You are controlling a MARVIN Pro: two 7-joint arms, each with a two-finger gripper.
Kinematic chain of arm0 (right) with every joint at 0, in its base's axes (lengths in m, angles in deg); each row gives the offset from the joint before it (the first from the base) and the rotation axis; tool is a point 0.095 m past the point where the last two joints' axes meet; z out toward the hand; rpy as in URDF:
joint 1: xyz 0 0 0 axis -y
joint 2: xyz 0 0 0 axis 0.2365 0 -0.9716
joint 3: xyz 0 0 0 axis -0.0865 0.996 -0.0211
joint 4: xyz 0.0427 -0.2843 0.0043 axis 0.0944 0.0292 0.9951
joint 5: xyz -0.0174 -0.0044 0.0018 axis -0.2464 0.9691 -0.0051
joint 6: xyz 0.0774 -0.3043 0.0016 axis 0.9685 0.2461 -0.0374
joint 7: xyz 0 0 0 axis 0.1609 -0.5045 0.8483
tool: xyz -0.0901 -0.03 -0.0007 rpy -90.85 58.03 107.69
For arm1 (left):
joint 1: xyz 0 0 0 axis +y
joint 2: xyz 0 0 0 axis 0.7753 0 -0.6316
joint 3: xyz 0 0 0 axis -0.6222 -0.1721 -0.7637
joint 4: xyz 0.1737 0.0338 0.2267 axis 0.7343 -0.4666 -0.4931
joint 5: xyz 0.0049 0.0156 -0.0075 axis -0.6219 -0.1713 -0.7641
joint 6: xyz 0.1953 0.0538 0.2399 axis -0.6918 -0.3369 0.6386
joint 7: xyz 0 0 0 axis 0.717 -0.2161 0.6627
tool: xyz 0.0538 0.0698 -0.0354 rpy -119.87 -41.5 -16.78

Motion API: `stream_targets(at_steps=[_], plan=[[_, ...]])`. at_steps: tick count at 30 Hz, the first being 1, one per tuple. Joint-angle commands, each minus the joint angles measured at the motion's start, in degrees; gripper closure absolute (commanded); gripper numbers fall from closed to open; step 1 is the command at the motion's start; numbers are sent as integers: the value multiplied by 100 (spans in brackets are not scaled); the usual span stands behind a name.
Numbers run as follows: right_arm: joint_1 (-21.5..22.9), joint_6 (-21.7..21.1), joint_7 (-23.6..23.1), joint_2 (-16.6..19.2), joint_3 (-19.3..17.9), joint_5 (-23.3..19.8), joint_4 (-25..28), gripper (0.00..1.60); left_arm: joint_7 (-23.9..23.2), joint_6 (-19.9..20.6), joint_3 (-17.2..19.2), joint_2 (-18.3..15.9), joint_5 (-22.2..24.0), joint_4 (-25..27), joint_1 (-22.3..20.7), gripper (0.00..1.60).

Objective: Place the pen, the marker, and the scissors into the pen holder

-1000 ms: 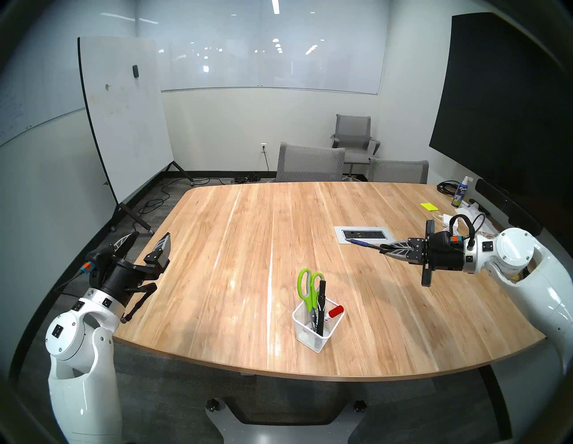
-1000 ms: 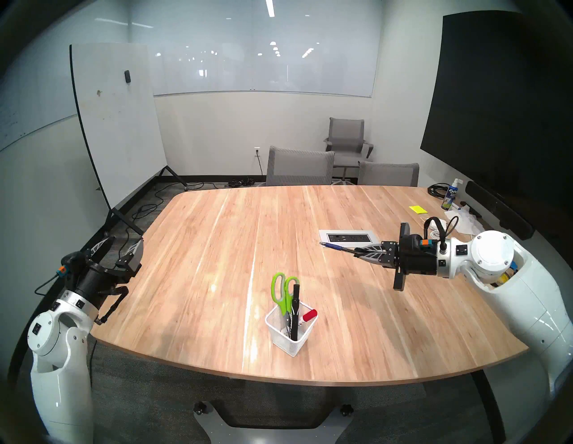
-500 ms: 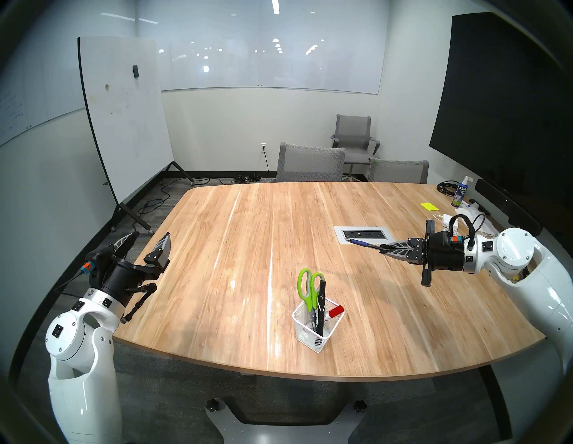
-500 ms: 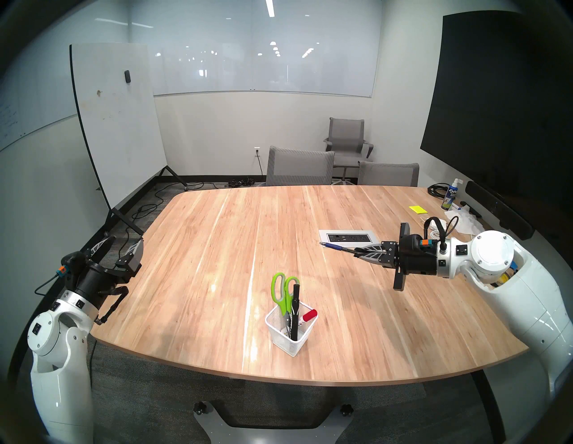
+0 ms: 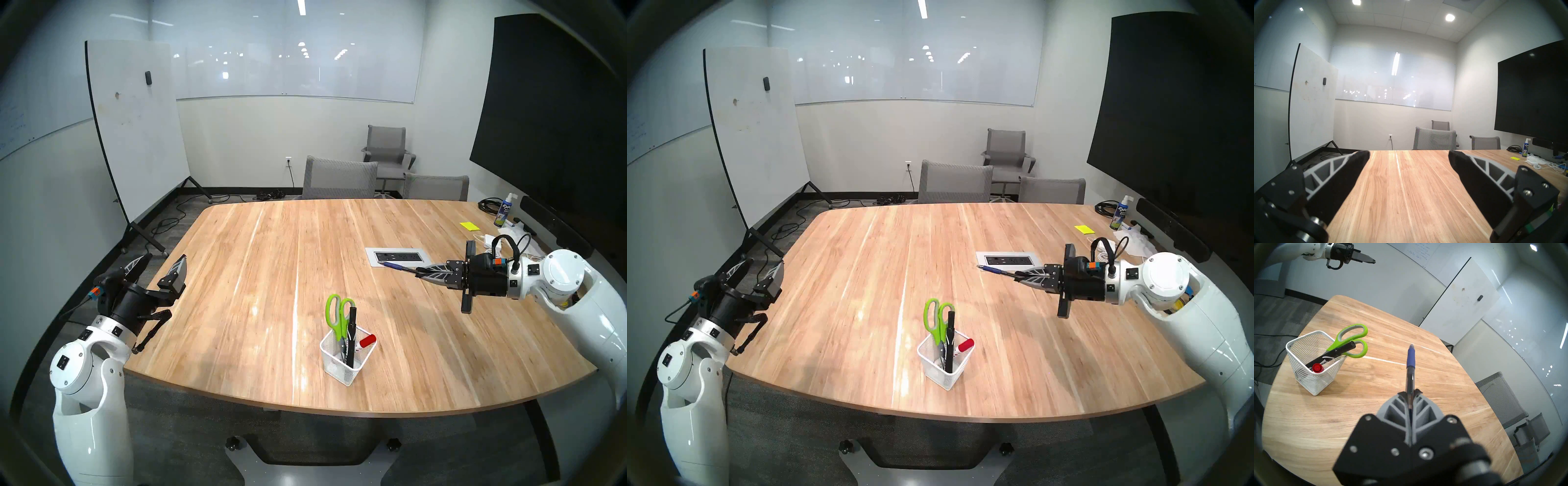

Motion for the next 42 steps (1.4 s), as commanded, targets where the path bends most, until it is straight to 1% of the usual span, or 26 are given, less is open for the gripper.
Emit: stream_targets(at_steps=[1,42], plan=[[77,4,14,17,-61,-12,27,160,5,-7,-12,9,-2,126,-6,0],[77,4,14,17,-61,-12,27,160,5,-7,-12,9,-2,126,-6,0]])
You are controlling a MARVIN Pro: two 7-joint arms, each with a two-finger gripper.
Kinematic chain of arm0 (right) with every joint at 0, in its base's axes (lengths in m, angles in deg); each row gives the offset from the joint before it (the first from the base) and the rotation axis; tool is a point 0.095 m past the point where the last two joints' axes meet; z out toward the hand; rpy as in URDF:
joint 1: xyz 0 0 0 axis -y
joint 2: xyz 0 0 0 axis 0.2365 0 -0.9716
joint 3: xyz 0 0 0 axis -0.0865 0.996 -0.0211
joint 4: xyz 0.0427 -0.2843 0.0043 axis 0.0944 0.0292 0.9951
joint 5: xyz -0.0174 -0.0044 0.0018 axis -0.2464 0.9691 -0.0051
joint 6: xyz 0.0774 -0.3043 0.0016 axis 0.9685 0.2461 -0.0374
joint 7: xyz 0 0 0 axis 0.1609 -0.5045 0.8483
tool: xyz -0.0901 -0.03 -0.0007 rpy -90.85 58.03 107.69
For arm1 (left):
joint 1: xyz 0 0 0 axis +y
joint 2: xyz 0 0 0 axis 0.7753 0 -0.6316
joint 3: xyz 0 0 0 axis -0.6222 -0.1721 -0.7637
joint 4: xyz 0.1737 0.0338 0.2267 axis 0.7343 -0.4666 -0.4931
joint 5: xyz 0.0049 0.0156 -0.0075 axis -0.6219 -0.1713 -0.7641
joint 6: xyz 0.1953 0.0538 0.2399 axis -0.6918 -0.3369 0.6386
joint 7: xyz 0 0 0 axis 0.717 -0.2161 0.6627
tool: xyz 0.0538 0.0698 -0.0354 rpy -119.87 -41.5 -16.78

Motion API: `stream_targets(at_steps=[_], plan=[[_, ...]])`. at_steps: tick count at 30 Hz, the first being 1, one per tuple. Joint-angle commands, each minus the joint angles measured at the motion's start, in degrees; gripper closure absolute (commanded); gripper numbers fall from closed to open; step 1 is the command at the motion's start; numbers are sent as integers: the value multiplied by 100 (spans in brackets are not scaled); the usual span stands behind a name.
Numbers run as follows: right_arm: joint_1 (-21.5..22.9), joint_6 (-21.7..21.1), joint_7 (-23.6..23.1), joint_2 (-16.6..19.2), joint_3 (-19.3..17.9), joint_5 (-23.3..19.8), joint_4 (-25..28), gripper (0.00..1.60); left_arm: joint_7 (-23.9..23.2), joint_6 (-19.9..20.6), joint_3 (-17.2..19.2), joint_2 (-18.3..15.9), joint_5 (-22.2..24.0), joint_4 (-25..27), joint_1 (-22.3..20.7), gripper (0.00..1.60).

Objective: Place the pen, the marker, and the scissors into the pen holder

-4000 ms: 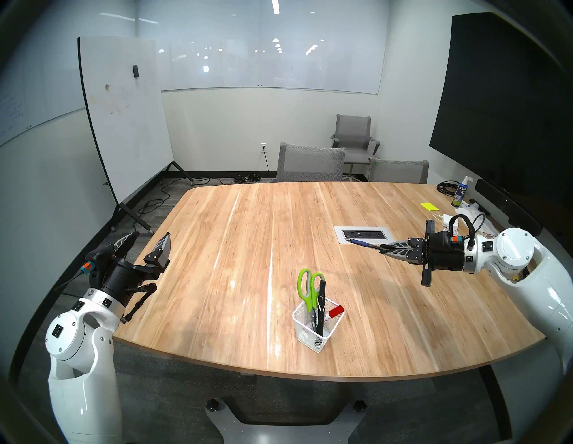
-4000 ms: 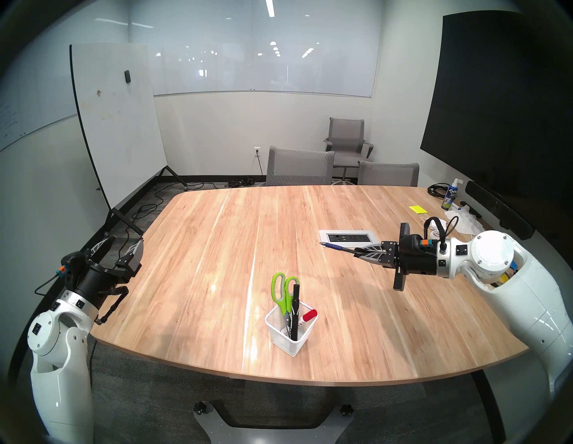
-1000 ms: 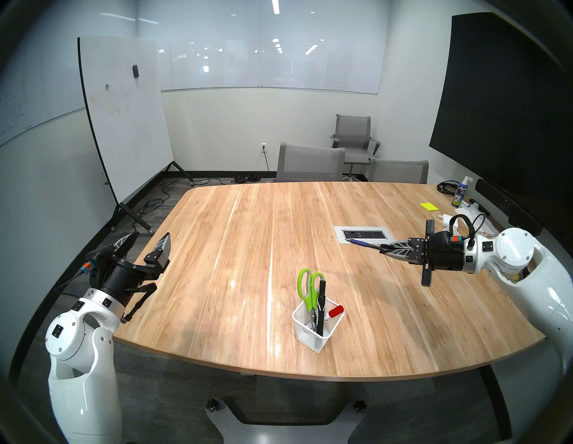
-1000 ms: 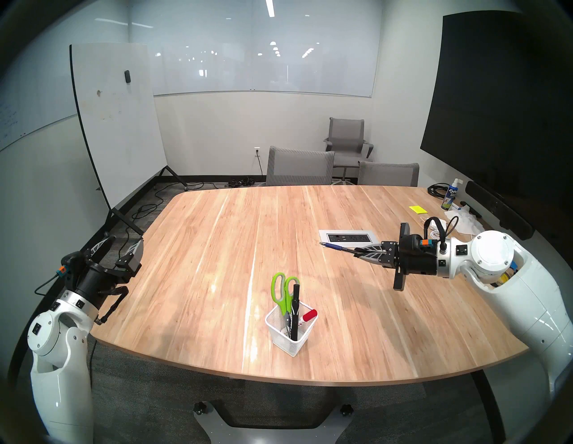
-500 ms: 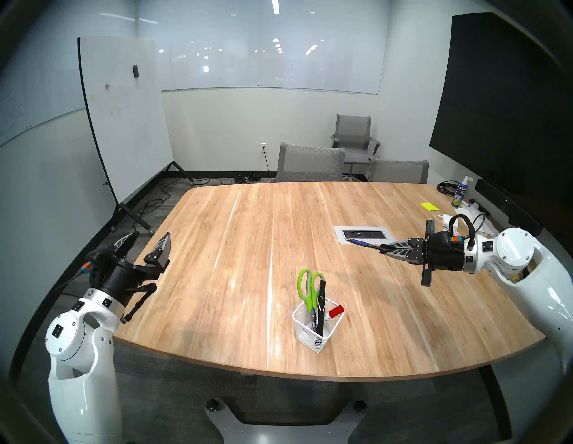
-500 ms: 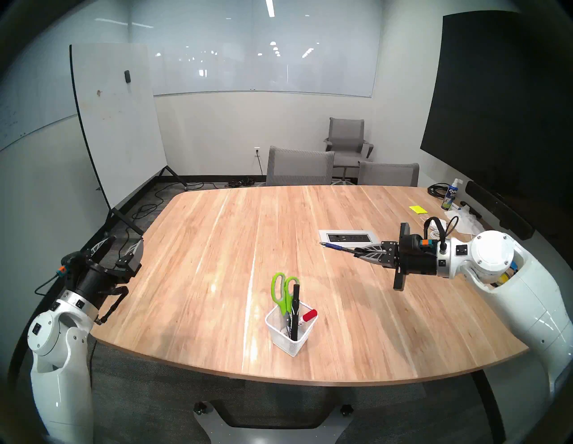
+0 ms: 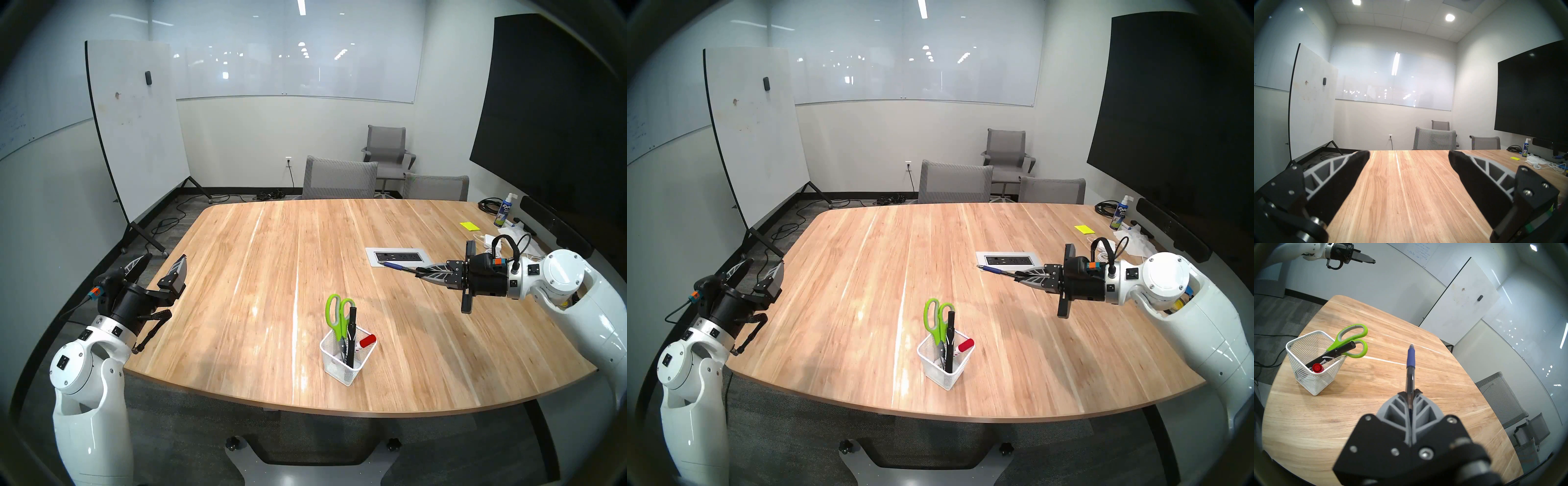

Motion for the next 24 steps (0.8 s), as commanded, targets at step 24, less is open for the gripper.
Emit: stream_targets(at_steps=[24], plan=[[77,4,14,17,-61,-12,27,160,5,-7,-12,9,-2,126,-6,0]])
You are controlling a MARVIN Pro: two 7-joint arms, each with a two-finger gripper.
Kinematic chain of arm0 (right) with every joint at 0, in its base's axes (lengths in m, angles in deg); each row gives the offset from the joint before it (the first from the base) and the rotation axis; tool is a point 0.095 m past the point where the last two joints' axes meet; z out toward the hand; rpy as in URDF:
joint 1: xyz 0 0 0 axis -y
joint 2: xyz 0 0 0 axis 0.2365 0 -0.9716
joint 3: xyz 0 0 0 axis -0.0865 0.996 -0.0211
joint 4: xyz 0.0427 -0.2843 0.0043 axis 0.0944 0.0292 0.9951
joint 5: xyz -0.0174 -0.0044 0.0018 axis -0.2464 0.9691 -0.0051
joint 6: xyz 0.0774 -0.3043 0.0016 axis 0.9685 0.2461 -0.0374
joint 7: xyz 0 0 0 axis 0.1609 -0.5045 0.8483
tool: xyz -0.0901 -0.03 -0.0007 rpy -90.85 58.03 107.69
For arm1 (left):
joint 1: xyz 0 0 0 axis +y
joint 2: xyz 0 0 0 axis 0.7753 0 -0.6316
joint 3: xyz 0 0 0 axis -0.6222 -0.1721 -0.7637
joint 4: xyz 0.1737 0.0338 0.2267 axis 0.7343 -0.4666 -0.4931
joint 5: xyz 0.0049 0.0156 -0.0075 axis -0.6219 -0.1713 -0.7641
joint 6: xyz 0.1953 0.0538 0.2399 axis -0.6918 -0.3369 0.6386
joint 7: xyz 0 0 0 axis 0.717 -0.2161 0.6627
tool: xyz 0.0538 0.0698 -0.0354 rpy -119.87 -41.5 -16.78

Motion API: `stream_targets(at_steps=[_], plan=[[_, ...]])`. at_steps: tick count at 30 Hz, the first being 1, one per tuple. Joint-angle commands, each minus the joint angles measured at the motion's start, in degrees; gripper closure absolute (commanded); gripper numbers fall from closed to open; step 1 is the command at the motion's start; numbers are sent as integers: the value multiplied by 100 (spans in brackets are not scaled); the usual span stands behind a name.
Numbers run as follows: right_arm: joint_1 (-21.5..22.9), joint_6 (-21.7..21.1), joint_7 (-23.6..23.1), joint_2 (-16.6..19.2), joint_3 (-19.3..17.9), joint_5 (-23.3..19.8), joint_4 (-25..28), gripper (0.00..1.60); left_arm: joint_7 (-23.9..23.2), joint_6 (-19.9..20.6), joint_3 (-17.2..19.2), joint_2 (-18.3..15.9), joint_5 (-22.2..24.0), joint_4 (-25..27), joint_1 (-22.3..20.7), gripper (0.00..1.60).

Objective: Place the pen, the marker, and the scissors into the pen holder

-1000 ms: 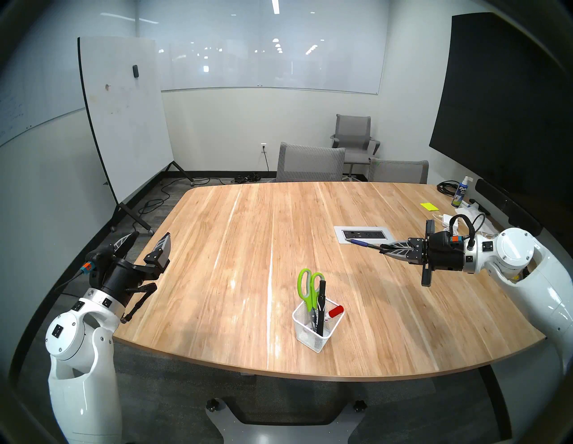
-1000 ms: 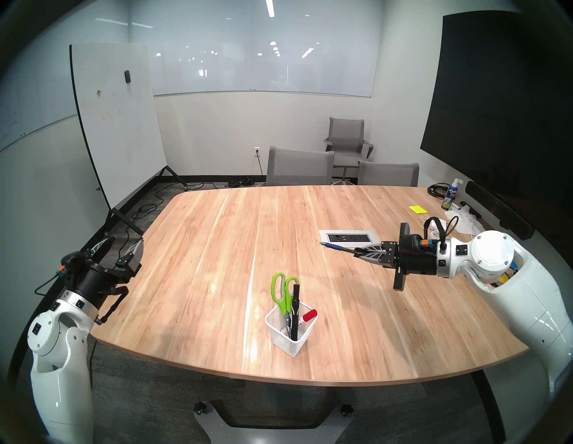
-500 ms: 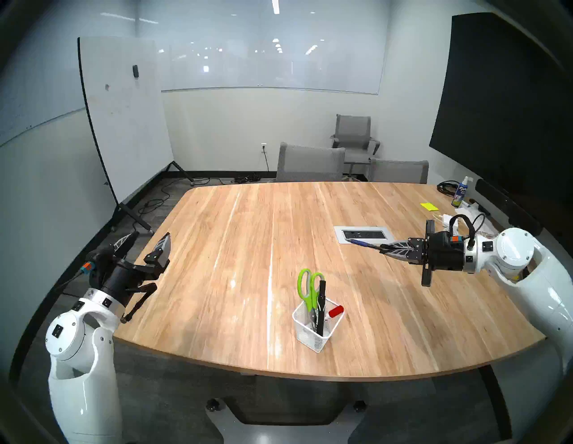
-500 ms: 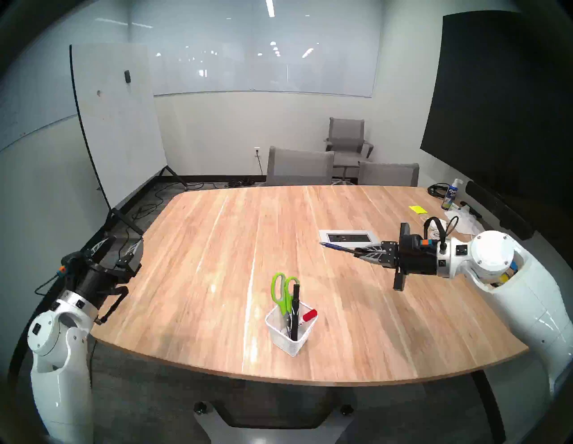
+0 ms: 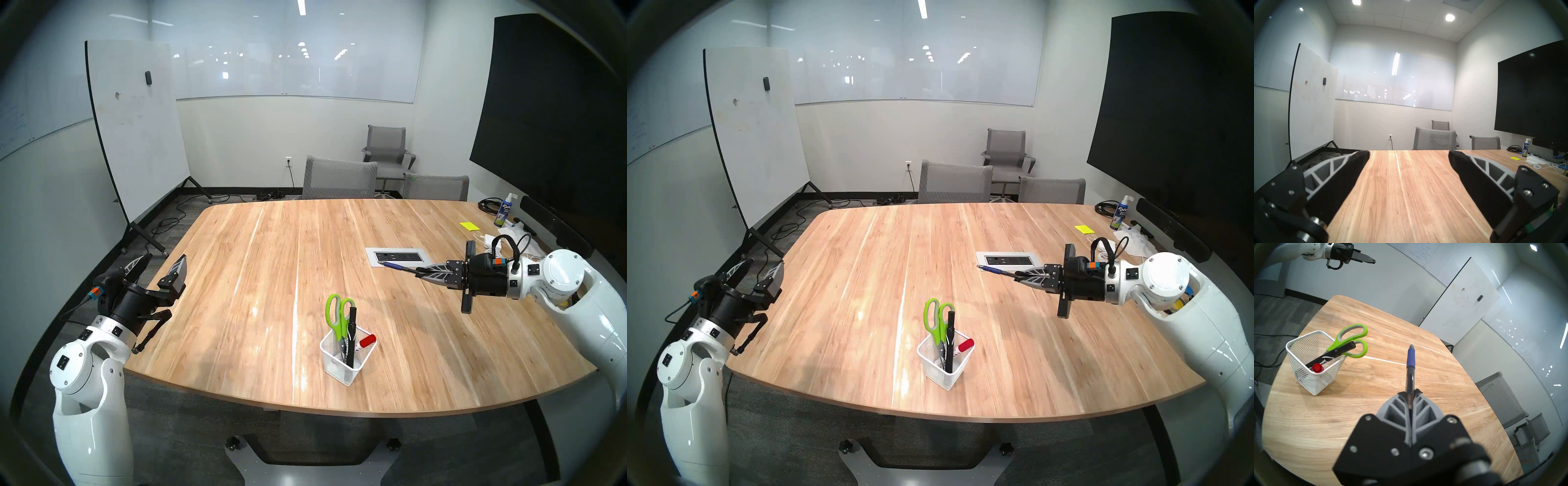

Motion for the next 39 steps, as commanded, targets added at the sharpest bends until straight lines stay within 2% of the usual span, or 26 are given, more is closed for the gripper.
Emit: stream_targets(at_steps=[1,39], plan=[[77,4,14,17,-61,-12,27,160,5,-7,-12,9,-2,126,-6,0],[77,4,14,17,-61,-12,27,160,5,-7,-12,9,-2,126,-6,0]])
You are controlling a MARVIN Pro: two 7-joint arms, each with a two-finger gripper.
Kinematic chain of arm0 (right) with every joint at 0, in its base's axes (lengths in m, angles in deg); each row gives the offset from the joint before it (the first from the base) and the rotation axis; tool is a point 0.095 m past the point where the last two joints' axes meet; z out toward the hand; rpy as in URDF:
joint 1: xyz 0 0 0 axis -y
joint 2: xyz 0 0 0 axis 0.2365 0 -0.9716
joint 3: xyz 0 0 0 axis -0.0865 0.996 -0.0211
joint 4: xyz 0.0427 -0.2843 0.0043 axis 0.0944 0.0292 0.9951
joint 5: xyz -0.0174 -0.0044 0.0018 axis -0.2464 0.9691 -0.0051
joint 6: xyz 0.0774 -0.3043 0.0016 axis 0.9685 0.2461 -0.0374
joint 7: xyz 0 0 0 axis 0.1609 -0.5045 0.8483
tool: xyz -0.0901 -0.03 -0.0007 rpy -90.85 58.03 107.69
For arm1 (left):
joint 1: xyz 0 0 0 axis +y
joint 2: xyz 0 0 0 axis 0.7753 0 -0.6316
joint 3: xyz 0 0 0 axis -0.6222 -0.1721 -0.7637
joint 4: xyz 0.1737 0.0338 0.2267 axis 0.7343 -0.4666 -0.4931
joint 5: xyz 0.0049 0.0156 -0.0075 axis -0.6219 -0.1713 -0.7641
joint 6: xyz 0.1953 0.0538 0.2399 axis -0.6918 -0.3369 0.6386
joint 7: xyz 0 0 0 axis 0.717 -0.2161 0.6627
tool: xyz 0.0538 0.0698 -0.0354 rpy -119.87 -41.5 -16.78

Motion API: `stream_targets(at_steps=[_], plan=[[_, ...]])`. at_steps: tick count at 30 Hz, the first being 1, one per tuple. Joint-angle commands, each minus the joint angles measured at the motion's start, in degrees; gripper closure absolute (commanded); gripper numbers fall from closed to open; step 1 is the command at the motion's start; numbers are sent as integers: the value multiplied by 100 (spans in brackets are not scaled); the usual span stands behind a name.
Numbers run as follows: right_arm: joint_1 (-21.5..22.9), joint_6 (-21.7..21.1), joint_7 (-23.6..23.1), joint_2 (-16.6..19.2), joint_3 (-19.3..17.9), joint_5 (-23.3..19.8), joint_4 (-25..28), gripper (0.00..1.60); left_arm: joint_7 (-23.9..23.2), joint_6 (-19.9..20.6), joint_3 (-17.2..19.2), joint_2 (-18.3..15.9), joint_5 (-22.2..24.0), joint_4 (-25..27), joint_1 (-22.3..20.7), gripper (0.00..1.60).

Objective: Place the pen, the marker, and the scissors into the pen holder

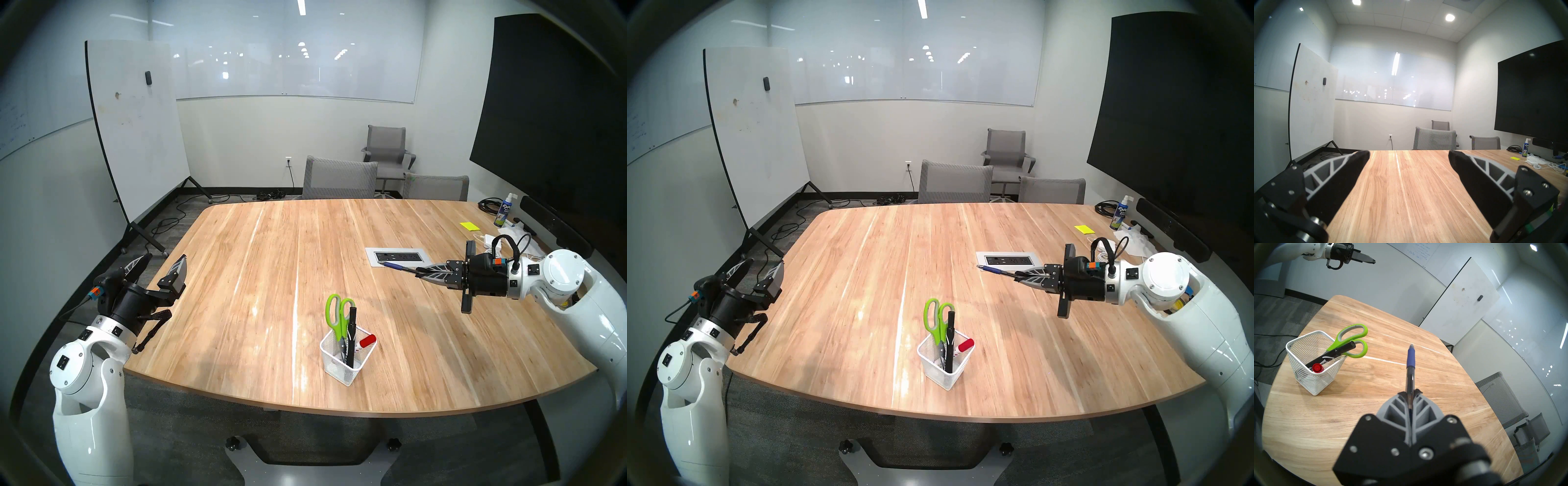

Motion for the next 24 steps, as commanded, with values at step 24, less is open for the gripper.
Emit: stream_targets(at_steps=[24], plan=[[77,4,14,17,-61,-12,27,160,5,-7,-12,9,-2,126,-6,0]])
